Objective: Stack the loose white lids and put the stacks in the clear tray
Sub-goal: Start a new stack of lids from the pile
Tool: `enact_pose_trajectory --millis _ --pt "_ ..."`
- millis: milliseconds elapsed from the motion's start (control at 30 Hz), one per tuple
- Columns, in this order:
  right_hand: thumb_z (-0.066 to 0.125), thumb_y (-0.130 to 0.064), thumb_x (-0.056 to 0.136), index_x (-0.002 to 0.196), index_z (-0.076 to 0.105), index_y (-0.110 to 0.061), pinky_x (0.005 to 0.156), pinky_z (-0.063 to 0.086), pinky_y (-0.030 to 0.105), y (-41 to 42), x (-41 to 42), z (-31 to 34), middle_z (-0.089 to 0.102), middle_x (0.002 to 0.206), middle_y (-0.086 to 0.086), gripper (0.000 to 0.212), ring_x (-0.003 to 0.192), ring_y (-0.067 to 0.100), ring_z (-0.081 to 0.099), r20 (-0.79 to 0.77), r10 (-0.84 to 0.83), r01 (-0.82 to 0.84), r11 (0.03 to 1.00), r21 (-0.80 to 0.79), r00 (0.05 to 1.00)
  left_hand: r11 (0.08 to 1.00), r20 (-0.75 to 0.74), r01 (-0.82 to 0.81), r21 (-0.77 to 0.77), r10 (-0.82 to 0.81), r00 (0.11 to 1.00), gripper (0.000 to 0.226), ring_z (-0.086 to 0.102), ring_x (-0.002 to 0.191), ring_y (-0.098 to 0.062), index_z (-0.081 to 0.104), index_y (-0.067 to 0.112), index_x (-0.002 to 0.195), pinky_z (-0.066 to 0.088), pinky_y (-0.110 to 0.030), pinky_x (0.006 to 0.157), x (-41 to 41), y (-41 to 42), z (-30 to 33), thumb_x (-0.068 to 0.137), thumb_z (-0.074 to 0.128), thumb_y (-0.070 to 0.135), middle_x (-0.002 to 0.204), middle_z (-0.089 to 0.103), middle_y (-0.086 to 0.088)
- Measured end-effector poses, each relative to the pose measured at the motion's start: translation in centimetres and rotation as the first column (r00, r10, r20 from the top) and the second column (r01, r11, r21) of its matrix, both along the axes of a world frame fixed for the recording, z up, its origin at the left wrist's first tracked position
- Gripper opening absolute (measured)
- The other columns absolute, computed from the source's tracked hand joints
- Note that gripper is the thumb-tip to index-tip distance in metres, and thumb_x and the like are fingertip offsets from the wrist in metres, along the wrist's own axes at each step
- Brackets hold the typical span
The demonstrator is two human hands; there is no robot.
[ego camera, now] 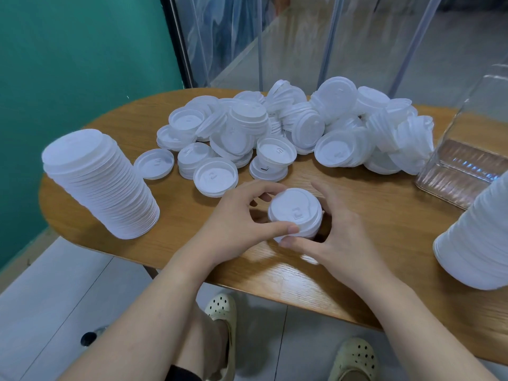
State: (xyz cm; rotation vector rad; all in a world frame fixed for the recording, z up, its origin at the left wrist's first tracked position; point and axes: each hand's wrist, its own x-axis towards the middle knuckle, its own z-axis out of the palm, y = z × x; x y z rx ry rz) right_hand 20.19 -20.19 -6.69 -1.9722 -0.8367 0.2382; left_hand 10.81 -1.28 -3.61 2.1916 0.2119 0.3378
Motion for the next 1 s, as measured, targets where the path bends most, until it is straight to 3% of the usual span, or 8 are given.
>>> enact_pose_trajectory --millis 133,333,533,600,700,800,933,1000 --pt "0.085 -0.069 0.057 0.151 0.038 -0.041 0.1 0.043 0.018 -0.1 0.0 0.0 0.064 0.127 -0.023 0.109 0.122 -0.005 0.055 0.028 0.011 -0.011 1.0 -0.014 1.0 1.0 -0.011 0.009 0.0 -0.009 1.0 0.059 0.058 0.112 0.0 0.068 0.035 0.124 0.043 -0.014 0.092 0.1 -0.2 0.0 0.071 0.093 0.039 0.116 0.066 0.023" --pt "0.082 -0.063 0.07 0.143 0.049 -0.044 0.097 0.048 0.022 -0.4 0.2 0.2 0.064 0.125 -0.025 0.082 0.12 -0.002 0.057 0.066 0.038 -0.034 0.998 -0.051 0.997 0.999 -0.007 0.05 0.0 -0.05 0.999 0.047 0.058 0.113 -0.001 0.068 0.036 0.125 0.044 -0.013 0.091 0.1 0.1 0.0 0.082 0.083 0.041 0.116 0.067 0.021" --pt "0.077 -0.063 0.075 0.134 0.047 -0.056 0.092 0.044 0.012 -0.4 0.0 0.6 0.061 0.123 -0.033 0.066 0.119 -0.007 0.055 0.07 0.049 -0.046 0.998 -0.047 0.996 0.997 0.0 0.076 0.014 -0.076 0.997 0.037 0.059 0.115 -0.004 0.069 0.036 0.126 0.047 -0.021 0.095 0.1 0.5 -0.4 0.09 0.076 0.041 0.116 0.068 0.02" --pt "0.076 -0.063 0.077 0.131 0.046 -0.059 0.091 0.042 0.007 -0.3 -0.1 0.7 0.06 0.121 -0.037 0.063 0.119 -0.011 0.054 0.071 0.039 -0.036 0.998 -0.05 0.997 0.995 0.048 0.058 0.086 -0.062 0.997 0.033 0.059 0.115 -0.005 0.07 0.034 0.124 0.045 -0.024 0.098 0.0 0.9 -0.7 0.092 0.072 0.046 0.115 0.068 0.021" --pt "0.078 -0.059 0.078 0.131 0.048 -0.056 0.089 0.038 0.003 -0.1 0.1 0.6 0.057 0.117 -0.043 0.061 0.116 -0.018 0.05 0.07 0.025 -0.021 0.998 -0.057 0.997 0.977 0.204 -0.118 0.178 0.081 0.976 0.026 0.059 0.113 -0.005 0.072 0.029 0.116 0.041 -0.02 0.099 -0.6 2.4 -1.0 0.094 0.067 0.042 0.112 0.068 0.017" --pt "0.077 -0.062 0.077 0.145 0.047 -0.043 0.093 0.038 0.01 0.2 0.1 0.4 0.058 0.127 -0.032 0.077 0.121 -0.01 0.05 0.053 0.017 -0.013 0.997 -0.07 0.998 0.907 0.281 -0.319 0.277 0.241 0.929 0.022 0.053 0.115 -0.005 0.072 0.023 0.116 0.035 -0.018 0.102 -1.4 4.4 -1.3 0.096 0.07 0.032 0.115 0.064 0.015" --pt "0.078 -0.063 0.076 0.148 0.047 -0.04 0.1 0.039 0.014 0.6 0.0 0.3 0.059 0.132 -0.028 0.082 0.126 -0.007 0.051 0.035 0.016 -0.014 0.998 -0.058 0.999 0.803 0.135 -0.369 0.467 0.347 0.928 0.025 0.047 0.123 -0.011 0.072 0.024 0.122 0.019 -0.026 0.102 -1.9 5.9 -1.7 0.1 0.065 0.032 0.121 0.066 0.012" --pt "0.077 -0.063 0.076 0.149 0.047 -0.04 0.097 0.039 0.009 0.5 -0.1 0.3 0.058 0.131 -0.03 0.083 0.125 -0.01 0.05 0.031 0.009 -0.007 0.998 -0.061 0.999 0.775 0.076 -0.348 0.527 0.366 0.928 0.022 0.049 0.121 -0.014 0.074 0.025 0.119 0.014 -0.027 0.099 -1.8 6.0 -1.7 0.101 0.063 0.032 0.119 0.068 0.012"
